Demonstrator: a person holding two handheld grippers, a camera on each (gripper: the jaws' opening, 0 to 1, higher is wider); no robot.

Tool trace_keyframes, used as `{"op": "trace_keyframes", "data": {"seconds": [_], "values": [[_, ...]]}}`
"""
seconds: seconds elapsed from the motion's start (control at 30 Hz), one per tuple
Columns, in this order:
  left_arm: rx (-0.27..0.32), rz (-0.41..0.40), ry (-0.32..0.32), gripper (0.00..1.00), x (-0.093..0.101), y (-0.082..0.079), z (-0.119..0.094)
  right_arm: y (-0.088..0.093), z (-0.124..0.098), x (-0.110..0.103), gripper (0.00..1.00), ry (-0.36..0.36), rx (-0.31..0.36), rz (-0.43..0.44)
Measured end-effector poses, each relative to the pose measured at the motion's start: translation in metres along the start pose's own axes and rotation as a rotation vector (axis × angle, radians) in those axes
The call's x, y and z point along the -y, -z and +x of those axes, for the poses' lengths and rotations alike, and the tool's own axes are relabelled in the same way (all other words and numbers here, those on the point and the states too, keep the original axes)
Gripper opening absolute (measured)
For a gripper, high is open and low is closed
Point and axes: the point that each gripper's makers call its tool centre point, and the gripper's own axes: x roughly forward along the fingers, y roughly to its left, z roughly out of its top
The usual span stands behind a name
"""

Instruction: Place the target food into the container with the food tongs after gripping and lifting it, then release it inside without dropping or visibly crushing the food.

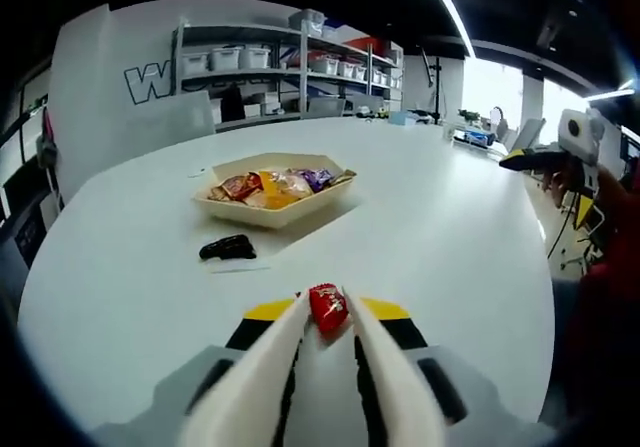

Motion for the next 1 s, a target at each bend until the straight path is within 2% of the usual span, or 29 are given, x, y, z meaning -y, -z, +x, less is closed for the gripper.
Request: {"op": "trace_keyframes", "data": {"seconds": [0.2, 0.4, 0.67, 0.83, 1.0], "values": [[0.034, 0.023, -0.026, 0.2, -0.004, -0.013, -0.001, 0.002, 0.0, 0.001, 0.98, 0.002, -0.002, 0.005], [0.057, 0.013, -0.032, 0.2, -0.008, -0.024, 0.0, 0.002, 0.0, 0.002, 0.98, 0.004, -0.001, 0.01], [0.079, 0.007, -0.033, 0.21, -0.011, -0.04, 0.0, 0.003, -0.001, 0.004, 0.98, 0.008, -0.003, 0.013], [0.094, 0.027, -0.033, 0.21, -0.016, -0.057, 0.002, 0.005, -0.002, 0.003, 0.98, 0.01, -0.009, 0.013], [0.098, 0.044, -0.035, 0.21, -0.019, -0.065, 0.005, 0.008, -0.003, 0.006, 0.98, 0.017, -0.016, 0.016]]}}
